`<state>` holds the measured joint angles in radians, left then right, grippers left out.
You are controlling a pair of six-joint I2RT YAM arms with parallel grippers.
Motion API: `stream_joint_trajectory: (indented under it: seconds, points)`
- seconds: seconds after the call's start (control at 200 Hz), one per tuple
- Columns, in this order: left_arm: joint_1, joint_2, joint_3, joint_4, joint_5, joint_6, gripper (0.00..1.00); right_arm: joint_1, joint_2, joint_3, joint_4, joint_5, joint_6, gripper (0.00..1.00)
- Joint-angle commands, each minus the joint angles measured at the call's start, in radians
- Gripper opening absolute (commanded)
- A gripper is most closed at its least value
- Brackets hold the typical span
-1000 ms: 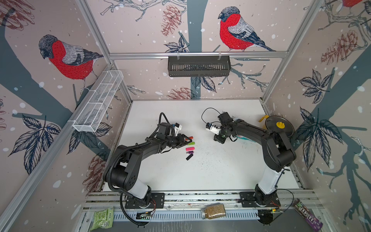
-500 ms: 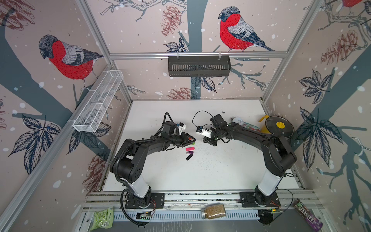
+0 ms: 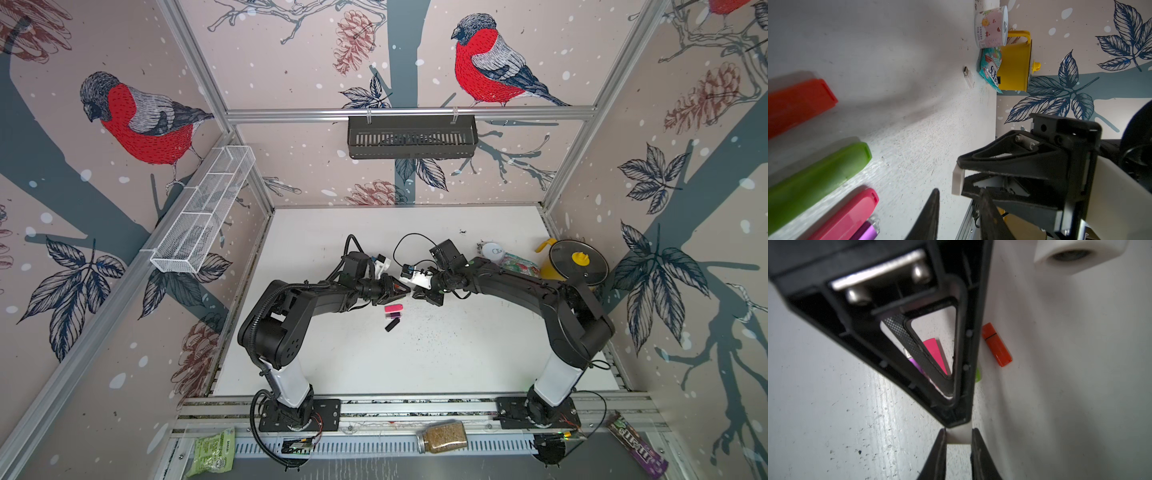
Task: Close the usb drive cover
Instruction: Pick up the cover from the center of the board.
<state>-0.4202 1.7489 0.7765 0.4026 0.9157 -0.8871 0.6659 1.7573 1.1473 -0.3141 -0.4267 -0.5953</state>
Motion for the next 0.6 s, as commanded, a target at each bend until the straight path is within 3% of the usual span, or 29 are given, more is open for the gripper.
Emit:
stream_joint_trajectory:
  seconds: [0.0,0.595]
  points:
    - [-0.008,0.006,0.001,0.071,0.022,-0.024,0.32,0.008,-0.006,-0.007,0.031,-0.021,0.029,0.21]
    - [-0.014,0.013,-0.01,0.078,0.029,-0.033,0.19,0.012,-0.042,-0.051,0.1,-0.011,0.058,0.21]
